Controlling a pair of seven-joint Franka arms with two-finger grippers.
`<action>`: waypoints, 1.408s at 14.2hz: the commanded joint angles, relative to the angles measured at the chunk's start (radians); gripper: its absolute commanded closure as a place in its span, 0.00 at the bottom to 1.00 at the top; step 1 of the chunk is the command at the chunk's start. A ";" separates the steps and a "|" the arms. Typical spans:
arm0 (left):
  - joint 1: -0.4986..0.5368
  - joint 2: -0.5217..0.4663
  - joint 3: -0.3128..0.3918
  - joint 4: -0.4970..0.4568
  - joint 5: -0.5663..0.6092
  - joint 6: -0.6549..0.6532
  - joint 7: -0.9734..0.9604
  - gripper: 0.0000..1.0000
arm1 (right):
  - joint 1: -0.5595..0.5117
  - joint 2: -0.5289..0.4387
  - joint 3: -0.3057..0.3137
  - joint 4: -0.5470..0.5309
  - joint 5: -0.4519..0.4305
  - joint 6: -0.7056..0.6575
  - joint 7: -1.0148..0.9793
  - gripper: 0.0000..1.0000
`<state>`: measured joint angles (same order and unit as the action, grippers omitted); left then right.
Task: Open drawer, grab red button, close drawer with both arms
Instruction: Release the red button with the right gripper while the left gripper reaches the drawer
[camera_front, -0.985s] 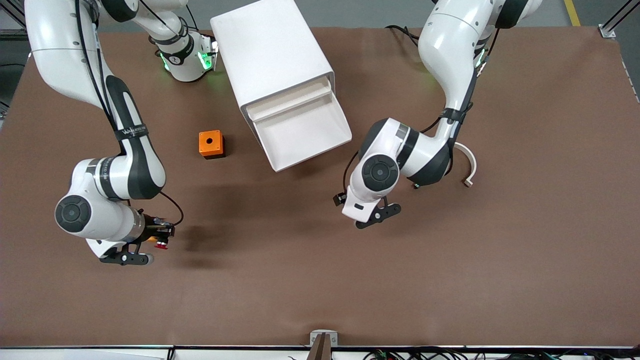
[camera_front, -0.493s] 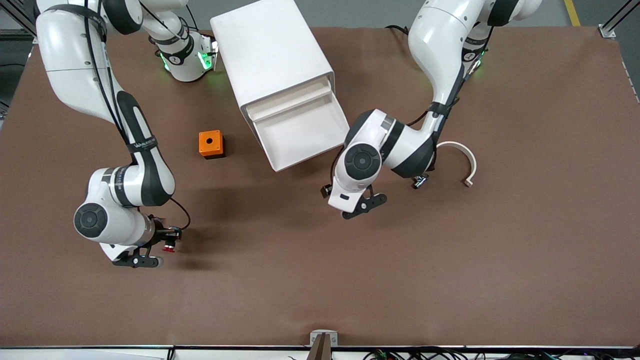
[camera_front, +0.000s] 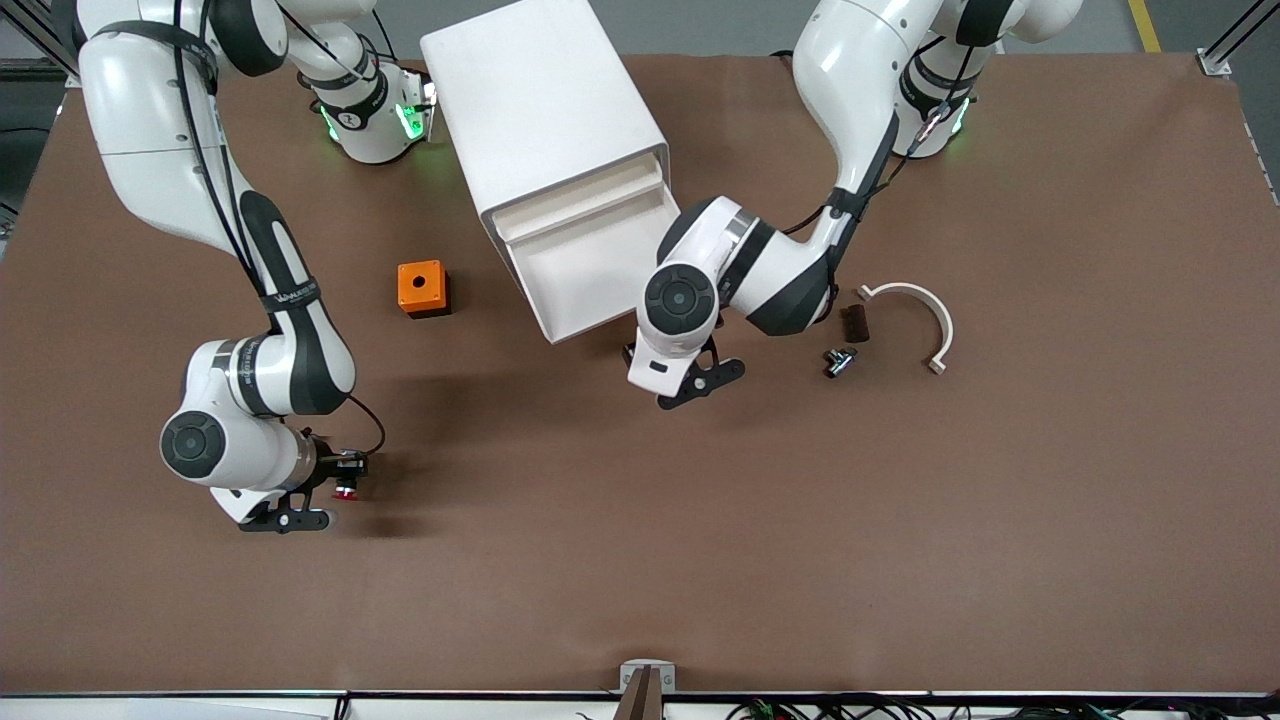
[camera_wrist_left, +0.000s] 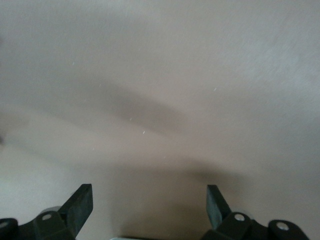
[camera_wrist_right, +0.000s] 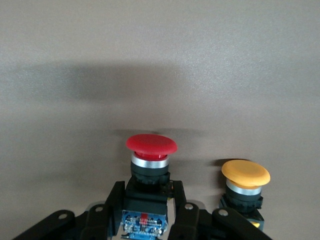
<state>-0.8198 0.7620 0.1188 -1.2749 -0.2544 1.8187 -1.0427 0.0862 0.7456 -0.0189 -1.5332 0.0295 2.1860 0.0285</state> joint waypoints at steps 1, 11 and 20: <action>-0.031 -0.033 0.007 -0.017 -0.006 -0.050 -0.025 0.00 | -0.026 0.008 0.019 -0.001 0.050 0.009 -0.071 0.94; -0.084 -0.043 0.002 -0.017 -0.009 -0.091 -0.031 0.00 | -0.028 -0.003 0.019 -0.053 0.053 0.005 -0.078 0.93; -0.117 -0.053 -0.027 -0.018 -0.008 -0.107 -0.089 0.00 | -0.025 -0.020 0.020 -0.101 0.053 -0.002 -0.076 0.91</action>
<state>-0.9279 0.7375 0.1009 -1.2758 -0.2544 1.7270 -1.1105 0.0783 0.7516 -0.0179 -1.5706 0.0659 2.1895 -0.0282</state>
